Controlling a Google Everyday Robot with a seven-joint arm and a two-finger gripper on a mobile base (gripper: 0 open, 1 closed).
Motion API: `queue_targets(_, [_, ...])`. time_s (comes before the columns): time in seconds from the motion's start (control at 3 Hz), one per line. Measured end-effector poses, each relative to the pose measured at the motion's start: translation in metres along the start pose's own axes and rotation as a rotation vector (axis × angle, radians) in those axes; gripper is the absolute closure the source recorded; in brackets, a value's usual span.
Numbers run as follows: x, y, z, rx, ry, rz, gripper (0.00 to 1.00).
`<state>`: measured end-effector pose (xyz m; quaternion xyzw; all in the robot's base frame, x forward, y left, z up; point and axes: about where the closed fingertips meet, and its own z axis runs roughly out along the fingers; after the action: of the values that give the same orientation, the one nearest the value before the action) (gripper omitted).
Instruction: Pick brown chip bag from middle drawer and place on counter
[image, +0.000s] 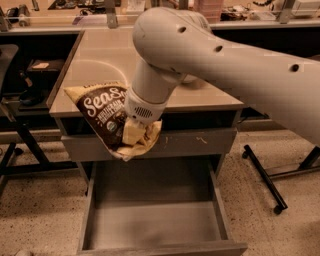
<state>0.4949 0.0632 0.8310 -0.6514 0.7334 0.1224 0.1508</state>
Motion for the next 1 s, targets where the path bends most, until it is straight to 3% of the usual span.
queue_targets(0.33, [-0.017, -0.027, -0.021, 0.027, 0.017, -0.011, 1.00])
queue_targets(1.0, [-0.050, -0.087, -0.034, 0.031, 0.043, -0.028, 1.00])
